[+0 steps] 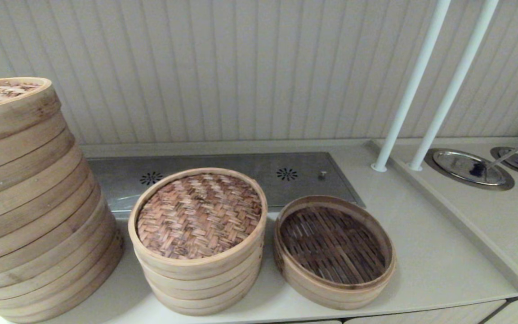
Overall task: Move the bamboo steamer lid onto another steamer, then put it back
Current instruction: Pick up the steamer
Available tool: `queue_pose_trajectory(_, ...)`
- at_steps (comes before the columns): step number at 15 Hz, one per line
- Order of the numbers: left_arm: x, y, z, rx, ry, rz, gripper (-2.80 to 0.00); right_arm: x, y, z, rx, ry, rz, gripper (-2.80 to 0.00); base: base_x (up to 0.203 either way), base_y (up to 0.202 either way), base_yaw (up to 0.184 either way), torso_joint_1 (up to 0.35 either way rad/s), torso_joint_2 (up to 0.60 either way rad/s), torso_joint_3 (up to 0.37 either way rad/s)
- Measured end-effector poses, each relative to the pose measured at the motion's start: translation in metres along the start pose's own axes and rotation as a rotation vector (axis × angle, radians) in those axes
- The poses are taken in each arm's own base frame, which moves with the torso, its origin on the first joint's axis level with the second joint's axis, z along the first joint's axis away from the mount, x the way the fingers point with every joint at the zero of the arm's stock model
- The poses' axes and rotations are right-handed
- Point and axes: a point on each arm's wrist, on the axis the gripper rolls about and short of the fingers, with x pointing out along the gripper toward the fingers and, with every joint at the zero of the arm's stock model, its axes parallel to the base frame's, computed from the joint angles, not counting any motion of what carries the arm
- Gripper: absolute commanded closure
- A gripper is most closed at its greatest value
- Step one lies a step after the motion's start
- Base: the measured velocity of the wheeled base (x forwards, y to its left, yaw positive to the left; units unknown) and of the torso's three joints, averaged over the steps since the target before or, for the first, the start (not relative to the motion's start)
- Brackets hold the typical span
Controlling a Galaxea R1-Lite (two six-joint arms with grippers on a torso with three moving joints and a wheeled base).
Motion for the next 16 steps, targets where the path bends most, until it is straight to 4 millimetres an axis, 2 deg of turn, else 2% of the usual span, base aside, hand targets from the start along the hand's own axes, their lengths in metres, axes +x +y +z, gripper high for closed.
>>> queue_pose_trajectory(2, 0.000, 0.000, 0.000, -0.001, 0.000, 0.000, 0.00, 0.000, 0.000, 0.000, -0.009, -0.005, 0.004, 0.00, 0.000, 0.000, 0.000, 0.000, 0.00, 0.000)
queue_pose_trajectory(4, 0.000, 0.000, 0.000, -0.001, 0.000, 0.000, 0.00, -0.004, 0.001, 0.011, -0.014, -0.026, 0.032, 0.00, 0.000, 0.000, 0.000, 0.000, 0.00, 0.000)
queue_pose_trajectory(7, 0.000, 0.000, 0.000, 0.000, 0.000, 0.000, 0.00, -0.013, 0.003, 0.057, -0.017, -0.092, 0.093, 0.00, 0.000, 0.000, 0.000, 0.000, 0.00, 0.000)
queue_pose_trajectory(9, 0.000, 0.000, 0.000, 0.000, 0.000, 0.000, 0.00, -0.007, 0.005, 0.089, -0.016, -0.068, 0.109, 0.00, 0.000, 0.000, 0.000, 0.000, 0.00, 0.000)
queue_pose_trajectory(11, 0.000, 0.000, 0.000, 0.000, 0.000, 0.000, 0.00, 0.011, 0.006, 0.121, -0.011, -0.011, 0.131, 0.00, 0.000, 0.000, 0.000, 0.000, 0.00, 0.000)
queue_pose_trajectory(13, 0.000, 0.000, 0.000, 0.000, 0.000, 0.000, 0.00, 0.042, 0.008, 0.154, 0.009, 0.047, 0.166, 0.00, 0.000, 0.000, 0.000, 0.000, 0.00, 0.000)
queue_pose_trajectory(16, 0.000, 0.000, 0.000, 0.000, 0.000, 0.000, 0.00, 0.107, 0.017, 0.191, 0.038, 0.122, 0.222, 0.00, 0.000, 0.000, 0.000, 0.000, 0.00, 0.000)
